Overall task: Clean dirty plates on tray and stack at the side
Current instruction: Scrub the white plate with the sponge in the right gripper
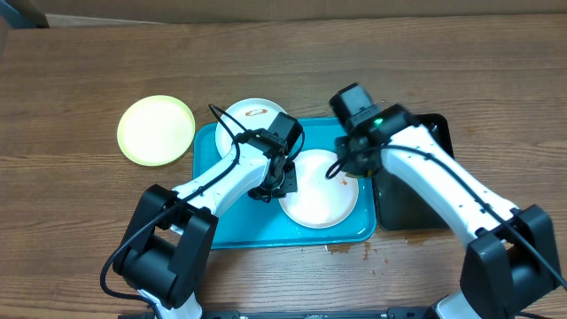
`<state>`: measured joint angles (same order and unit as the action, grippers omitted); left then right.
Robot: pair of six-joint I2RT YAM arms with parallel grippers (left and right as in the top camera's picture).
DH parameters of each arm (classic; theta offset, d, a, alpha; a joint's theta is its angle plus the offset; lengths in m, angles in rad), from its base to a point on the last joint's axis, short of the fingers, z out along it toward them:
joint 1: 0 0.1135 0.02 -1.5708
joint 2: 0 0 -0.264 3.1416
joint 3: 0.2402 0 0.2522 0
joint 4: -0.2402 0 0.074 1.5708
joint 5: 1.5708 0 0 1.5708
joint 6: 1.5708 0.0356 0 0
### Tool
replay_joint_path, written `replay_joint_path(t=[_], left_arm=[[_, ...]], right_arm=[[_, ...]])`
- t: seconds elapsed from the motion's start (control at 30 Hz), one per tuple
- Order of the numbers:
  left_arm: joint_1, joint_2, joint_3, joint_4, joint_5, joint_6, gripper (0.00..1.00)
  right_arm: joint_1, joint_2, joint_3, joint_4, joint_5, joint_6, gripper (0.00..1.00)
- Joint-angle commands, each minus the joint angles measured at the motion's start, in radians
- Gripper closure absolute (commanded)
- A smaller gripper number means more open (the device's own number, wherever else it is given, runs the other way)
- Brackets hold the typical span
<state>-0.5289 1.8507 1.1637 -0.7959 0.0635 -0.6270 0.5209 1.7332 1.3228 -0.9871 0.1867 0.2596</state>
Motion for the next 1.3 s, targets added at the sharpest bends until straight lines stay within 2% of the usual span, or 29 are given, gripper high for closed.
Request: replay_joint_path(t=[0.0,0.47,0.67,0.93,1.27], left_arm=[[-0.002,0.01,-0.013,-0.003,-0.011,-0.002,0.96],[-0.002,0.01,-0.013,-0.002,0.016,-0.002,0.96],[-0.002,0.01,-0.013,0.0,0.016,-0.001,0.96],[-0.002,0.01,-0.013,0.005,0.014,-0.001,0.96],[-0.002,0.01,-0.013,0.015,0.015,-0.001,0.96]], right_arm=[[0.024,-0.003,-0.065,0.064,0.049,-0.035,0.96],[0.034,0.033,-0.303,0.344,-0.016,-0.09,0.96],[0.034,0.126,-0.306,0.375,-0.066,-0.101,0.96],[0.033,0.139,-0.291,0.369,-0.327,-0.19,0.96],[0.033,0.139,-0.278,0.352,-0.413,-0.262,0.96]])
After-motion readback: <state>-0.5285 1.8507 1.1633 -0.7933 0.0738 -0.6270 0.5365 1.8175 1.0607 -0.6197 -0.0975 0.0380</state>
